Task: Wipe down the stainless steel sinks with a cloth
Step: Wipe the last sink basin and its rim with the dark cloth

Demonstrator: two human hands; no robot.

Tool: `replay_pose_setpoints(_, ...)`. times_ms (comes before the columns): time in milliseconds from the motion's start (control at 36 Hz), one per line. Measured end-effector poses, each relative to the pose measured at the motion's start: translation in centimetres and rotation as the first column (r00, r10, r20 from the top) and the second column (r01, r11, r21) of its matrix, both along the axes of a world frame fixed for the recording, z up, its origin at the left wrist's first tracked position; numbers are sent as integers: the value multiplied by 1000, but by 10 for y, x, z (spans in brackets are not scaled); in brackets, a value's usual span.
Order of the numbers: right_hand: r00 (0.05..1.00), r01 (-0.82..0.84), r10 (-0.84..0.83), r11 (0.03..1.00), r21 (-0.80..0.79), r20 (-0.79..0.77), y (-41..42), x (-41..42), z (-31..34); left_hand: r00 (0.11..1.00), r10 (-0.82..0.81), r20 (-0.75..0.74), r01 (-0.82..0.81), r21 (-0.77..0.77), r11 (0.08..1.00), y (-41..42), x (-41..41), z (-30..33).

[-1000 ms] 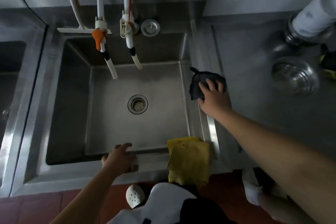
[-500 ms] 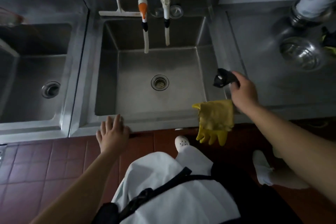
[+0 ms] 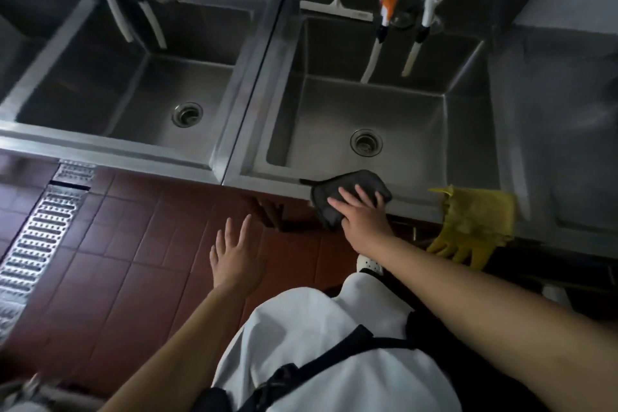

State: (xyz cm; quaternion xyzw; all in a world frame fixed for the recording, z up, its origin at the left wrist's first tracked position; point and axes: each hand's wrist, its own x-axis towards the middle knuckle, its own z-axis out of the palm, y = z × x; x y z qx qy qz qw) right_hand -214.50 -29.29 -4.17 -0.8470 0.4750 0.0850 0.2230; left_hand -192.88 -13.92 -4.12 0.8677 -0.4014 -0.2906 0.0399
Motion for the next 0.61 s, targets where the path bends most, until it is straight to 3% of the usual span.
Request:
replay_pose_setpoints(278,995,-97,91,985,140,47,-16,97,10,997,77,12,-77,39,996,36,24,5)
replay_pose_setpoints(611,999,-27,31,989,147,-27,-44,6,28,998,59,4,-59,-26,998,-41,55,21)
